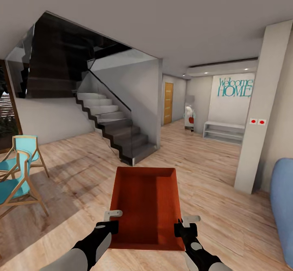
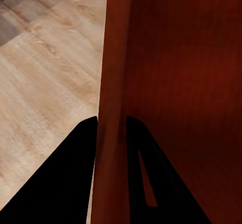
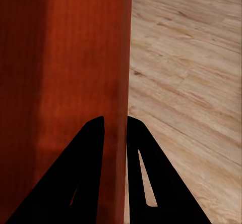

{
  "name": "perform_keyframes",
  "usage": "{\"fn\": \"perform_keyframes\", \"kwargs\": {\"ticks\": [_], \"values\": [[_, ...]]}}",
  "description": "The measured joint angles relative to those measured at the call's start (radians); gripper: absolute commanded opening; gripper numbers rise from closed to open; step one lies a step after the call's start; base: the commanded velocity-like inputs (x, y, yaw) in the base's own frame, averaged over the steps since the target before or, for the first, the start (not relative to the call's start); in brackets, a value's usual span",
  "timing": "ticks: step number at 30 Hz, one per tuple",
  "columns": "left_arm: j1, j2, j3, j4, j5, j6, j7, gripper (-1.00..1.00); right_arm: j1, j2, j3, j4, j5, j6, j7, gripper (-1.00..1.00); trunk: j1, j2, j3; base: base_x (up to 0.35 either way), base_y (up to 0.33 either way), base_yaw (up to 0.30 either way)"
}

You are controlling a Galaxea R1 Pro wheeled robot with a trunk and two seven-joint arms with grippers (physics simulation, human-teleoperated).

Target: Move the two storage containers from the living room to the garage. In the garage, place one container on the floor and stack the other container on top of it (either order is fine).

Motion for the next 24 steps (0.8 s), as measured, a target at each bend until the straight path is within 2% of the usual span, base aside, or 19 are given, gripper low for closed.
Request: {"fn": "perform_keyframes", "kwargs": {"ticks": [12,24], "values": [[0.000,0.001,0.001,0.000,-0.001,0.000,-0.002,-1.00,0.000,0.001,0.002,-0.001,-0.002,0.000,-0.001,-1.00,0.000,0.000,0.000,0.321,0.000,-0.012],[0.000,0.000,0.001,-0.002,-0.002,-0.001,-0.001,-1.00,0.000,0.000,0.000,-0.004,0.001,0.000,0.000,-1.00,0.000,0.000,0.000,0.321,0.000,-0.238]]}}
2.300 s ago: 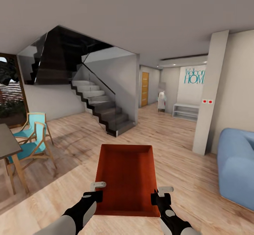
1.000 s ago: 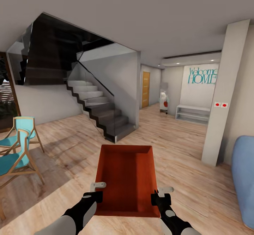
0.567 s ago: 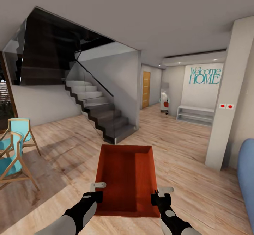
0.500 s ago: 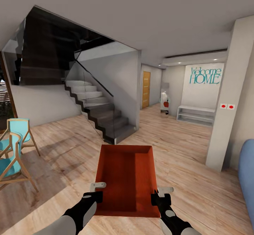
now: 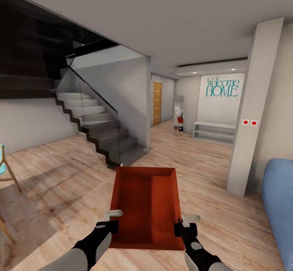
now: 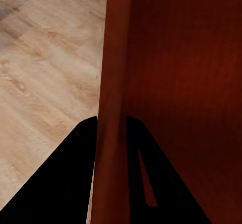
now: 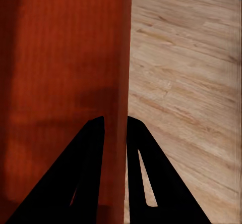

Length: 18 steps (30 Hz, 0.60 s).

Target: Move the two storage containers from the living room to the garage. In the garage, place one container on the floor and stack the other container on top of it (either order is fine).

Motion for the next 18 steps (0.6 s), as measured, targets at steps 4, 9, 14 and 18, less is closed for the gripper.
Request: {"fn": "perform_keyframes", "kwargs": {"ticks": [4,9,14,18], "values": [[0.000,0.000,0.000,-0.001,0.001,0.000,0.000,-1.00,0.000,0.000,-0.001,-0.001,0.001,0.000,0.000,-1.00,0.000,0.000,0.000,0.321,0.000,-0.281],[0.000,0.000,0.000,0.000,-0.001,0.000,0.000,-1.00,0.000,0.000,0.000,-0.001,0.001,0.000,0.000,-1.00,0.000,0.000,0.000,0.321,0.000,-0.282],[0.000,0.000,0.001,0.000,-0.001,0.000,0.000,-1.00,0.000,0.000,0.000,-0.001,0.001,0.000,0.000,-1.00,0.000,0.000,0.000,0.321,0.000,-0.282],[0.000,0.000,0.001,0.000,-0.001,0.000,0.000,-1.00,0.000,0.000,0.000,-0.001,0.001,0.000,0.000,-1.00,0.000,0.000,0.000,0.321,0.000,-0.140]]}}
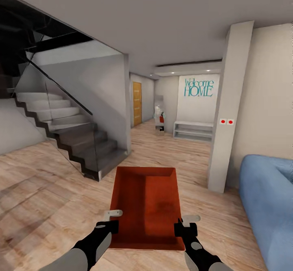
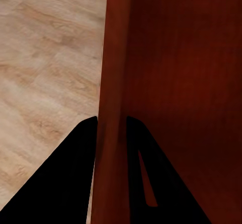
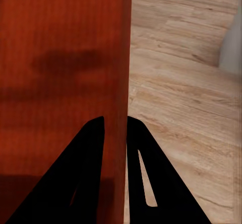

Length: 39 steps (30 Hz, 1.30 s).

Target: Move the two storage containers from the living room to the garage. In the garage, place one container on the floor and stack the other container on top of it (either order is fine).

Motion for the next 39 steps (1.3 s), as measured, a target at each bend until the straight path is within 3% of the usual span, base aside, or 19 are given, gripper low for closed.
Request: {"fn": "perform_keyframes", "kwargs": {"ticks": [39], "values": [[0.000,0.000,0.001,0.000,-0.001,0.000,0.000,-1.00,0.000,0.000,0.001,0.001,-0.001,0.000,0.000,-1.00,0.000,0.000,0.000,0.321,0.000,-0.002]]}}
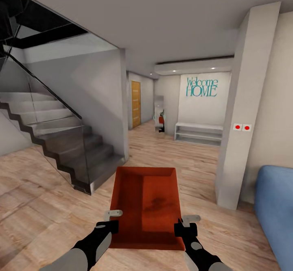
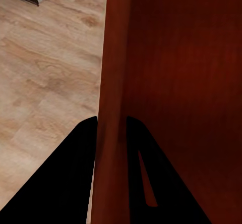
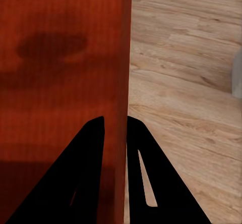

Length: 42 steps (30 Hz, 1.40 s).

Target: Move the two storage containers from the living room to the garage. In the garage, place one container on the floor and stack the other container on top of it (either order is fine).

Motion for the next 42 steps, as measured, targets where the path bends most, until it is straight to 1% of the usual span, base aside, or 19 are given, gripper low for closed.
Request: {"fn": "perform_keyframes", "kwargs": {"ticks": [6,17,42], "values": [[0.000,0.001,0.000,0.000,0.000,0.000,-0.002,-1.00,0.000,0.001,0.001,0.000,-0.001,0.000,-0.001,-1.00,0.000,0.000,0.000,0.322,0.000,-0.029],[-0.001,0.002,0.001,0.001,-0.001,0.000,-0.003,-1.00,0.000,0.001,0.002,0.000,-0.003,-0.001,-0.002,-1.00,0.000,0.000,0.000,0.321,0.000,-0.171],[-0.001,0.000,0.002,0.002,-0.002,0.000,-0.002,-1.00,0.000,0.000,0.001,0.001,-0.001,0.000,-0.001,-1.00,0.000,0.000,0.000,0.322,0.000,-0.004]]}}
